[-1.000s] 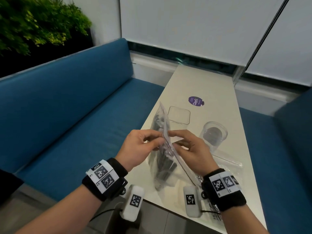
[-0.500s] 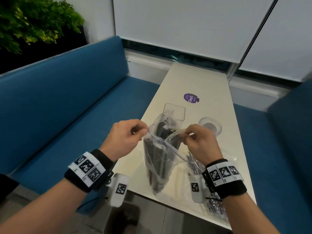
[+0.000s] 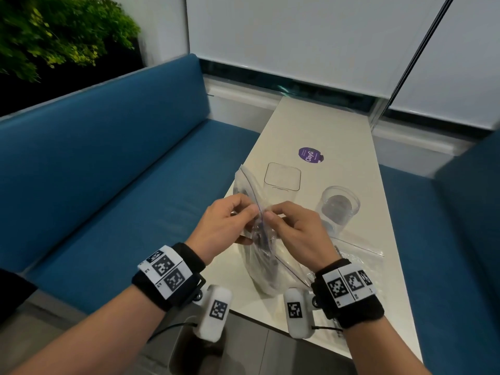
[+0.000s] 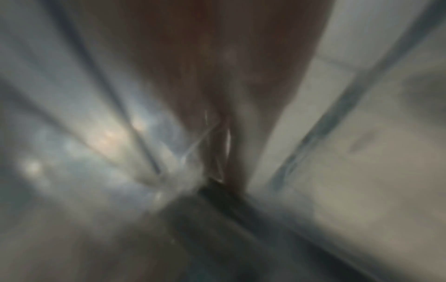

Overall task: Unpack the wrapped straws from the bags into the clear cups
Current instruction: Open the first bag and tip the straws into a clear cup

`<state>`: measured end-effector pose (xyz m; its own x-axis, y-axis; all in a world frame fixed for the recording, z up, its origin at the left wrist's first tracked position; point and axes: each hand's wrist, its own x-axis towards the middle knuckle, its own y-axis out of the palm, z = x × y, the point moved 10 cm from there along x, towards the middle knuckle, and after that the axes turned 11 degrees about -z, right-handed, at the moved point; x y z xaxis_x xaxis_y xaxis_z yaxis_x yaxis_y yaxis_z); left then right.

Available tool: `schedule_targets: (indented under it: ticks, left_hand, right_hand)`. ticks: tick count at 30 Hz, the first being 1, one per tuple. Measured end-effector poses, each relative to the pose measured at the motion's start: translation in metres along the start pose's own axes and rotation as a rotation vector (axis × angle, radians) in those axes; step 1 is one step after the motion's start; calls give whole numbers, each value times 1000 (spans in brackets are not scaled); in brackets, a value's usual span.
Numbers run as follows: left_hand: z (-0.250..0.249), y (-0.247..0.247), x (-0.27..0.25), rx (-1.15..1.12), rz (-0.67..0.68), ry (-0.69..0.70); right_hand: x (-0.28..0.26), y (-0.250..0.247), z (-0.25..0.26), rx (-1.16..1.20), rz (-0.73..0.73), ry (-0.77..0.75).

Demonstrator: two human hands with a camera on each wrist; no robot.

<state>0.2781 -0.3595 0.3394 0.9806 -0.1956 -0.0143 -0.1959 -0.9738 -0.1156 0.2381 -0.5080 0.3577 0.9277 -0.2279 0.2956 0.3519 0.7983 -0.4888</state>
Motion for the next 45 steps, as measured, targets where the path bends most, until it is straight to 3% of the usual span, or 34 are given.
schedule_targets:
  ticks: [4, 5, 8, 10, 17, 20, 22, 25, 28, 31, 34, 37, 39, 42, 43, 45]
  left_hand:
    - [-13, 1, 1, 42, -18, 46]
    - [-16, -1, 2, 51, -17, 59]
    - [-11, -19, 11, -20, -51, 23]
    - [-7, -33, 16, -93, -102, -21]
    - [-10, -7, 11, -100, -20, -81]
    - [-7, -20, 19, -223, -108, -143]
    - [-1, -28, 26, -96, -105, -114]
    - [-8, -20, 26, 204, -62, 71]
    - [-14, -22, 26, 273, -128, 163]
    - [-8, -35, 27, 120, -179, 57]
    - [-7, -41, 24, -35, -152, 19]
    - [-1, -43, 26, 117, -92, 49]
    - [2, -42, 25, 177, -25, 57]
    - [0, -43, 23, 299, 32, 97]
    - [-1, -43, 22, 333, 33, 120]
    - [-3, -42, 20, 349, 34, 144]
  right_hand:
    - [-8, 1, 24, -91, 64, -207]
    - [-8, -2, 21, -91, 49, -189]
    - [3, -39, -27, -9, -178, 115]
    - [5, -61, -45, -97, -279, 158]
    - [-4, -19, -3, -148, -87, -21]
    - [7, -40, -24, -209, -203, 59]
    - [9, -54, -37, -238, -235, 165]
    - [4, -37, -28, 67, -180, 275]
    - [-2, -7, -3, 354, -91, 295]
    - [-4, -8, -3, 233, -81, 251]
    - [-17, -13, -13, 7, -18, 311]
    - [-27, -7, -9, 52, 72, 337]
    - [-24, -24, -16, 10, -51, 330]
    - [-26, -66, -33, 16, -402, 400]
    - [-27, -67, -32, 89, -452, 418]
    - [-29, -49, -21, 258, -390, 420]
